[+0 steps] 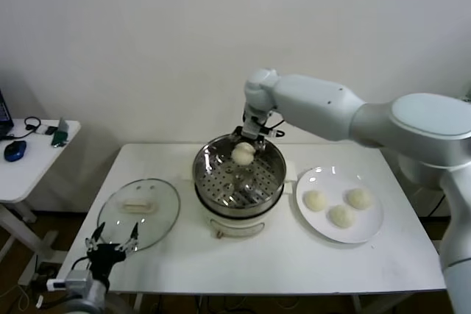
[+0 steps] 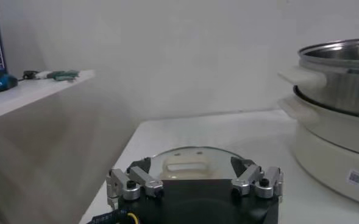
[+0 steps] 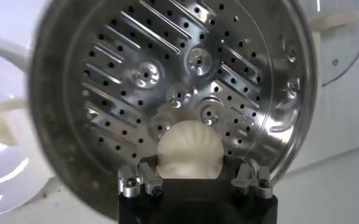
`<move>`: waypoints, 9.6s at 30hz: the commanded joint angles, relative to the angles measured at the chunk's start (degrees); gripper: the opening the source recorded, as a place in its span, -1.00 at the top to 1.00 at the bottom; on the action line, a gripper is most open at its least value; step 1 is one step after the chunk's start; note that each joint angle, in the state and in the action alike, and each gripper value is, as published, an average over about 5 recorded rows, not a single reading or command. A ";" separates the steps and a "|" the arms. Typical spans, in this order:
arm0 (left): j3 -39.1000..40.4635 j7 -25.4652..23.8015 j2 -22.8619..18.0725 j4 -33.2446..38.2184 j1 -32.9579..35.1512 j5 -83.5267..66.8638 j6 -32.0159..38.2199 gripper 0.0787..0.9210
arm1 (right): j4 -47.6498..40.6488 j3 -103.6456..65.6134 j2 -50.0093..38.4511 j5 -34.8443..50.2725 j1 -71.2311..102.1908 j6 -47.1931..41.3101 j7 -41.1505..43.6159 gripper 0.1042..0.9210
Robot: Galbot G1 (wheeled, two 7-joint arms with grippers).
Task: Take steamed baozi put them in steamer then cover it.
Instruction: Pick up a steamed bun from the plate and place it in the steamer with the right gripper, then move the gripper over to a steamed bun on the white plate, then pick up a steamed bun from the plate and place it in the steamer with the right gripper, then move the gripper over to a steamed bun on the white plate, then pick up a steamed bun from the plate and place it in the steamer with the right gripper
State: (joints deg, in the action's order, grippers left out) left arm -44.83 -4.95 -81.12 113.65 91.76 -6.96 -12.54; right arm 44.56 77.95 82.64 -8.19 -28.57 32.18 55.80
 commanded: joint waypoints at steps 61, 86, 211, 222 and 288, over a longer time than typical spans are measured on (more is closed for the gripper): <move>0.47 0.00 1.18 -2.42 -0.39 -0.72 0.36 -0.77 | 11.43 6.11 -29.22 31.31 11.10 -44.40 -5.41 -0.76; -0.55 0.11 0.91 -2.24 0.32 -0.90 0.66 -0.77 | 11.46 6.17 -28.81 33.67 4.56 -41.67 -3.02 -0.41; -1.07 0.43 0.17 0.09 -0.44 -0.83 -1.50 -0.77 | 24.01 -2.78 -43.29 21.18 17.39 -47.07 -6.97 -0.76; -0.71 0.43 -0.04 0.53 -0.17 -0.27 -1.41 -0.77 | 23.43 -2.42 -43.04 19.44 15.97 -45.93 -7.03 -0.53; -2.64 -0.09 -0.56 2.46 0.17 1.31 -1.30 -0.77 | 31.71 17.14 -5.10 11.33 -10.85 -13.83 -6.47 -0.49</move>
State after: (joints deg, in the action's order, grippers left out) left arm -47.48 -5.06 -81.70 116.08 91.91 -5.61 -13.86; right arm 77.61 95.22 76.50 4.21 -41.53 18.13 49.96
